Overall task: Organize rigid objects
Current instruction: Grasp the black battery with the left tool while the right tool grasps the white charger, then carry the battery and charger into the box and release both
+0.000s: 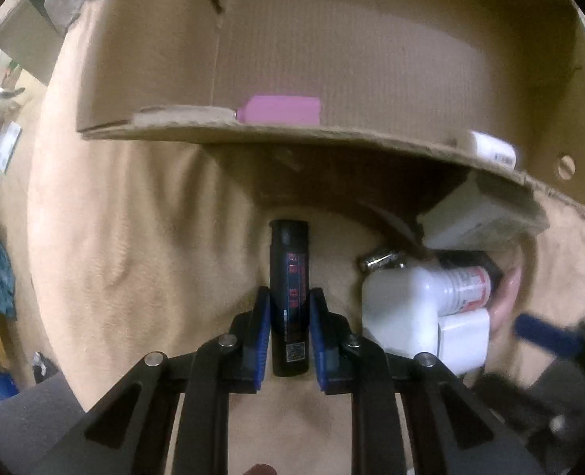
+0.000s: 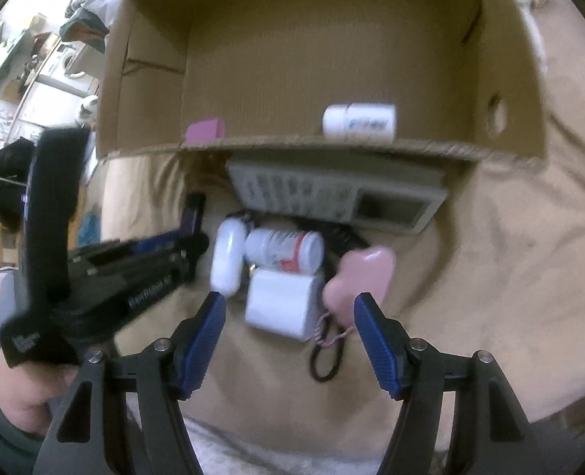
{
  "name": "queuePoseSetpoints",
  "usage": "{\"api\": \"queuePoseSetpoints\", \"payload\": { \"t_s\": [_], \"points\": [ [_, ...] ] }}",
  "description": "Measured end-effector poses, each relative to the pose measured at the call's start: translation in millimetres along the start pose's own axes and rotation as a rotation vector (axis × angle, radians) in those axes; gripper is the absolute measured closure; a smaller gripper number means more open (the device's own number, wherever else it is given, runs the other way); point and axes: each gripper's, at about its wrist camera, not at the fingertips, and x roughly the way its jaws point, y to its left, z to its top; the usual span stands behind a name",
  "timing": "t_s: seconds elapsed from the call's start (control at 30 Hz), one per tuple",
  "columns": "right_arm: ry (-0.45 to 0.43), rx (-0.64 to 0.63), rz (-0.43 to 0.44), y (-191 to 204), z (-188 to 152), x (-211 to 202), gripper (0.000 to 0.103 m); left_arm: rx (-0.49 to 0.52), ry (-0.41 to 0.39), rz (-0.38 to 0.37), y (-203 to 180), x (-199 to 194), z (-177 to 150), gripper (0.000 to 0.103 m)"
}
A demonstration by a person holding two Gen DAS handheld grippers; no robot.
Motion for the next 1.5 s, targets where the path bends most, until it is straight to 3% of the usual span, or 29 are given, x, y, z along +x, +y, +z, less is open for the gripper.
{"api": "queuePoseSetpoints", "payload": {
  "t_s": [0.1,0.27,0.47,0.63,0.87,1.0,1.13,1.5],
  "points": [
    [0.03,-0.006,0.003,5,-1,9,0.038,-0.009,-0.016,0.002,6,-7,-4,0.086],
    [0.085,0.031,-0.014,8,3,31,0.038,-0.002,-0.049,0.015,20,-22,-8,0.086],
    [0.099,-0.038,-0.132,25,9,53,0.038,-0.003,-0.048,0.035,24,-23,-3,0.086],
    [0.068,-0.071,-0.179,35,6,55,0.042,-0.002,-0.051,0.043,33,-24,-5,0.086],
    [0.034,-0.15,-0.17,45,-12,37,0.042,0.016,-0.074,0.071,18,-24,-11,0.086],
    [0.003,-0.169,-0.136,45,-27,13,0.042,0.018,-0.102,0.056,9,-44,-28,0.086],
    [-0.031,-0.178,-0.113,45,-36,-8,0.042,0.091,-0.181,0.152,-3,-64,-40,0.086],
    [-0.166,-0.17,-0.03,36,-34,-65,0.042,0.063,-0.234,0.113,8,-106,-43,0.086]
  ]
}}
